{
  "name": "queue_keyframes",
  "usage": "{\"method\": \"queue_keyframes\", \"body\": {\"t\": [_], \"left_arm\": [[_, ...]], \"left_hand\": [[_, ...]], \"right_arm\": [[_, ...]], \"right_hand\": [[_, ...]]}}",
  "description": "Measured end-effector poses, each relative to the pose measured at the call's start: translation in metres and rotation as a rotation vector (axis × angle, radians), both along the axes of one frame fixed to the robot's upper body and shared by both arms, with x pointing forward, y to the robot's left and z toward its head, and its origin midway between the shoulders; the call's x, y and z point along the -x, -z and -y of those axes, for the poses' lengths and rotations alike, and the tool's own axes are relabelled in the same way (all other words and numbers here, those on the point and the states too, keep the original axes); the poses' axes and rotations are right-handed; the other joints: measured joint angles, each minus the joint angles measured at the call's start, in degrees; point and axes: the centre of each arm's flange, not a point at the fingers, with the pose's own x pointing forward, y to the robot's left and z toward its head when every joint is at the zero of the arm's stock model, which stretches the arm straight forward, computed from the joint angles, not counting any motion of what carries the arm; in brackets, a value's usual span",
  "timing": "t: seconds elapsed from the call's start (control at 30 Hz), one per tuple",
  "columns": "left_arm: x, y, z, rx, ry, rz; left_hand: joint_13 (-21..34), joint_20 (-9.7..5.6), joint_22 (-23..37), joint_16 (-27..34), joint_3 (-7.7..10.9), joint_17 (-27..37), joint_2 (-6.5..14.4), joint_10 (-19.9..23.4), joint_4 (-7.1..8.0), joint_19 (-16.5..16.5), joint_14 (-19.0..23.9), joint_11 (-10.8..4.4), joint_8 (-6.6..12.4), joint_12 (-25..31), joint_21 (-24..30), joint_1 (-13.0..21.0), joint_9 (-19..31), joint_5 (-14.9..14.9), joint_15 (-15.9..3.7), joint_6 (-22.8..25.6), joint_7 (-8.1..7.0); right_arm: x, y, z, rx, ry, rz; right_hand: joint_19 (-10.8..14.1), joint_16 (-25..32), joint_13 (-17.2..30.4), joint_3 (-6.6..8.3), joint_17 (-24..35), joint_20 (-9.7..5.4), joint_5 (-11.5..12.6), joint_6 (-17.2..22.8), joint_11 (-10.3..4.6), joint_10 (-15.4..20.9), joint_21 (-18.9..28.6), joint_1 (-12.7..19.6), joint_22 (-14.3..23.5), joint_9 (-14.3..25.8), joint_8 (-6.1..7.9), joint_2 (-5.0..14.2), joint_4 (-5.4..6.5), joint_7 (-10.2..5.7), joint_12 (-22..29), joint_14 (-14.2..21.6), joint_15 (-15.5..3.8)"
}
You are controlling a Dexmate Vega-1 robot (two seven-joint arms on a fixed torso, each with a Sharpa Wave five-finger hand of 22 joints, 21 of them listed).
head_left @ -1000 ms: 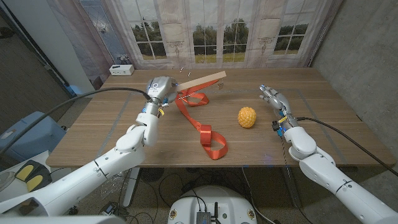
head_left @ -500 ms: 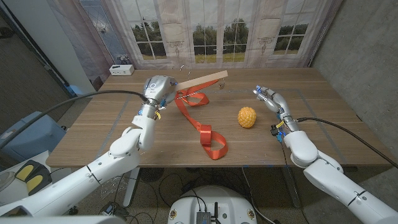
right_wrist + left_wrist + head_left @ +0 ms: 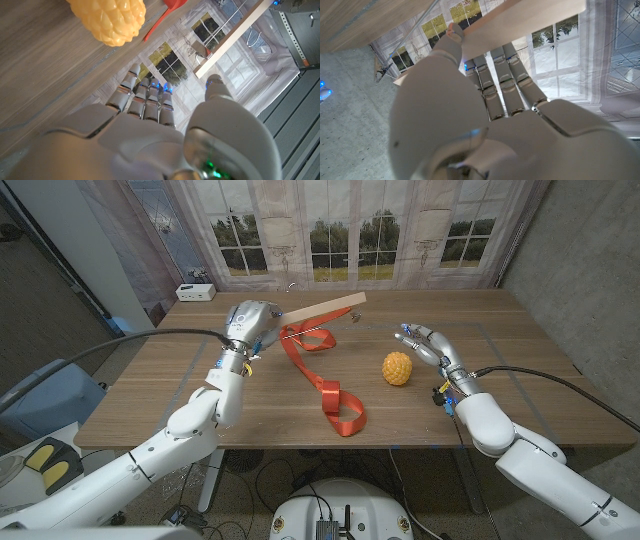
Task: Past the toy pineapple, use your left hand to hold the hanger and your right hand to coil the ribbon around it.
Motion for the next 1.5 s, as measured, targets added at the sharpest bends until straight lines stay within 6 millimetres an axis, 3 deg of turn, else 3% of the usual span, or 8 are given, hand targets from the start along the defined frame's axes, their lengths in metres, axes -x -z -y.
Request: {"method": "queue_keyframes", "body": {"t": [0.57, 0.77, 1.5], "left_arm": [[0.012, 0.001, -0.006, -0.008, 0.020, 0.036], [0.017, 0.002, -0.008, -0.010, 0.023, 0.048], [0.030, 0.008, -0.019, -0.017, 0.041, 0.077]], "left_hand": [[0.84, -0.20, 0.00, -0.60, -0.24, 0.72, 0.07, -0.30, -0.08, -0.61, 0.00, -0.30, -0.21, -0.02, 1.05, -0.07, 0.01, -0.09, -0.01, 0.10, -0.08], [1.19, 0.01, 0.01, -0.66, -0.32, 0.96, 0.06, -0.30, -0.15, -0.82, 0.00, -0.30, -0.19, -0.24, 1.27, -0.07, 0.01, -0.12, -0.01, 0.10, -0.08], [2.00, -0.19, -0.26, -1.34, -0.65, 1.55, 0.06, -0.30, -0.01, -1.22, 0.19, -0.30, -0.31, -0.53, 2.37, -0.07, 0.02, 0.00, -0.24, 0.10, -0.08]], "right_arm": [[0.032, 0.002, -0.028, 0.149, 0.033, -0.040], [0.041, 0.005, -0.040, 0.203, 0.033, -0.077], [0.050, 0.015, -0.084, 0.358, 0.027, -0.189]], "right_hand": [[0.31, 0.00, -0.01, 0.12, 0.26, 0.31, 0.00, -0.23, -0.78, -0.17, 0.00, 0.00, -0.01, -0.01, -0.24, 0.01, -0.21, -0.41, 0.00, 0.52, -0.52], [0.31, 0.00, 0.28, 0.12, 0.26, 0.30, 0.00, -1.48, -1.25, -0.64, 0.00, -0.01, -0.01, -0.01, -0.89, 0.00, -0.21, -1.01, -0.69, 0.51, -0.51], [-0.52, -0.28, 0.27, 0.12, 0.52, 0.07, 0.00, -2.19, -1.44, -1.27, 0.00, -0.45, 0.27, 0.26, -0.89, -0.45, -0.20, -1.12, -0.91, 0.18, -0.19]]}}
